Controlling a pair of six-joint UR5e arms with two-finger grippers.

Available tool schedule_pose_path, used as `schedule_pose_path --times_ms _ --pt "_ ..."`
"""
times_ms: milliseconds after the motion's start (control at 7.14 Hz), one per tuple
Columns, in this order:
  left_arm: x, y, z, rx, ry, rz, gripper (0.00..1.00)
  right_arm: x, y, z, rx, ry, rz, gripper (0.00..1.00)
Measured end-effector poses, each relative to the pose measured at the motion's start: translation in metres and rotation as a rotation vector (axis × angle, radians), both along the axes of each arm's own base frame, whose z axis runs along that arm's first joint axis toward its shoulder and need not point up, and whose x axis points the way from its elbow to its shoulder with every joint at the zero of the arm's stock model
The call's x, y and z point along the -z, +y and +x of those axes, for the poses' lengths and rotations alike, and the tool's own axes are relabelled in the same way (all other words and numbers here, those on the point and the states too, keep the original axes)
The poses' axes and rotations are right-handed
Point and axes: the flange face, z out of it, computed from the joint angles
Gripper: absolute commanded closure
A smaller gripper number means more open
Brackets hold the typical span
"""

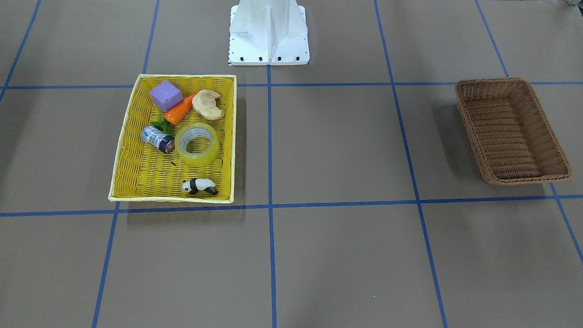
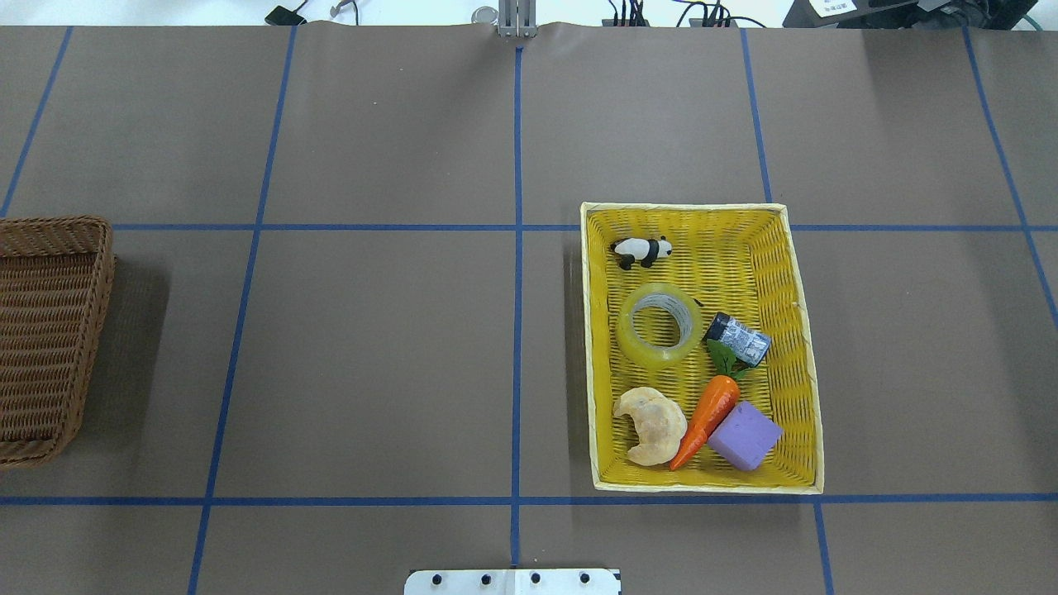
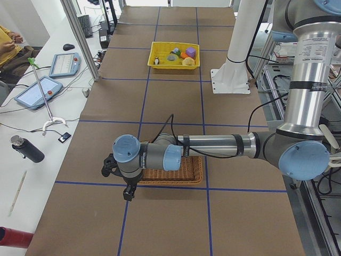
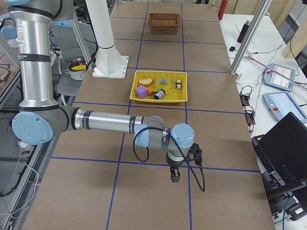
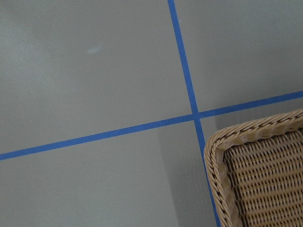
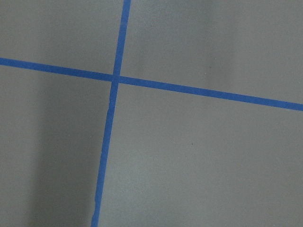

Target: Move tape to another basket

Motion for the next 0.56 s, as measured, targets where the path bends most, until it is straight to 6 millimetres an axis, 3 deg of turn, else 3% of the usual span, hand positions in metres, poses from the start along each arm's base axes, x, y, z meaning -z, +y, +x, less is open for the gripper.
schedule_pose_path --times_ms 561 --pt "0.0105 -0.0061 -0.0005 0.005 -0.008 0.011 0.01 0.0056 -0.0035 0.0002 0.000 0.001 0.014 0.00"
